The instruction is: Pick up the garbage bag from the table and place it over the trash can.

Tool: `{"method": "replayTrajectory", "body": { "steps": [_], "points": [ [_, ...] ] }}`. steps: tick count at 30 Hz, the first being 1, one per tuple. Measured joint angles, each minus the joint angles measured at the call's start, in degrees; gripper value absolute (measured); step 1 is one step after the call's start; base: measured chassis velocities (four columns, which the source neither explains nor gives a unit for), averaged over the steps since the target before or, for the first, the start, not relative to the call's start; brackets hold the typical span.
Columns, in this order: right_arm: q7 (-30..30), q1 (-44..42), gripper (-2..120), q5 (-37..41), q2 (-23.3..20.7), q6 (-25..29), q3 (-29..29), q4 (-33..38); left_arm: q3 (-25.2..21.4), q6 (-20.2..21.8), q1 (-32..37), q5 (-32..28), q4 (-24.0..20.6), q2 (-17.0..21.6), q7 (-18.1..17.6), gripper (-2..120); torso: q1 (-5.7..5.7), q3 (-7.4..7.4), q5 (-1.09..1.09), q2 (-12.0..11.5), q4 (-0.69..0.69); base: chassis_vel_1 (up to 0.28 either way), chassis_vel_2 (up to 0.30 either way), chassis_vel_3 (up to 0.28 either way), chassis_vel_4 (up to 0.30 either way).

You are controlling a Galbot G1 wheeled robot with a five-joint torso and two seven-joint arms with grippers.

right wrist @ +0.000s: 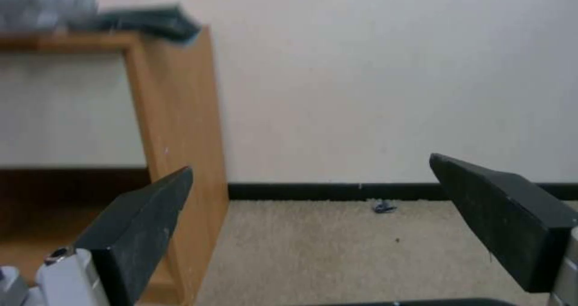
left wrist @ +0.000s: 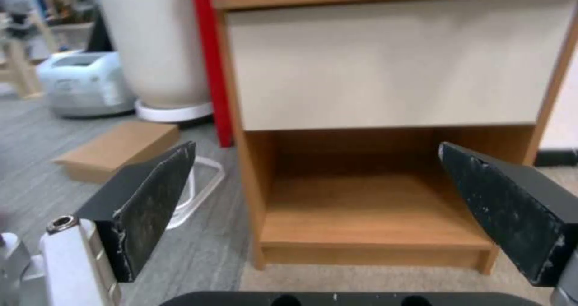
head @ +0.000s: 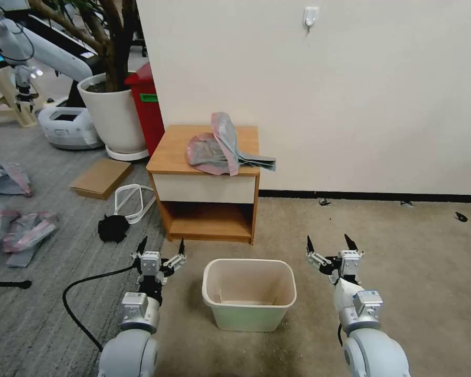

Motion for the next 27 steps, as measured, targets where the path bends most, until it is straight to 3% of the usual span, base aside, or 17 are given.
{"method": "replayTrajectory", "body": {
  "steps": [2,5,7,8,12,27],
  "points": [
    [1.00,-1.80,100,2.21,0.90,-2.79,0.99,4.39,-0.60,1.84,2.87,-1.22,-4.57,-1.28,-2.05,100,0.00,0.00,0.00,0.00,0.00,0.000,0.000,0.000,0.000],
    [1.48,-2.84,100,3.44,1.35,-3.89,1.49,7.05,-1.27,1.57,5.17,-2.82,-7.09,-1.63,-3.33,100,0.00,-0.01,0.00,0.01,0.00,0.000,0.000,0.000,0.000],
    [1.67,-4.00,100,5.76,1.95,-3.99,1.73,8.79,-1.91,-0.11,5.99,-3.96,-6.74,-0.96,-3.33,100,0.00,0.00,0.04,0.00,0.04,0.000,0.000,0.000,0.000],
    [1.89,-4.67,100,7.54,2.44,-3.41,1.74,9.59,-2.11,-1.25,5.95,-4.45,-5.85,-0.32,-2.70,100,0.00,-0.01,-0.05,0.00,0.00,0.000,0.000,0.000,0.000],
    [1.97,-4.69,100,8.82,2.73,-1.71,1.07,8.55,-2.15,-3.56,5.24,-4.66,-3.00,1.24,-0.04,100,0.00,-0.01,-0.01,0.00,0.00,0.000,0.000,0.000,0.000],
    [-3.55,-2.29,100,9.64,-1.32,3.29,1.65,4.75,-2.63,-5.30,3.95,-7.76,-1.05,4.84,2.85,100,-0.01,0.00,0.00,0.00,0.00,0.000,0.000,0.000,0.000]
  ]
}}
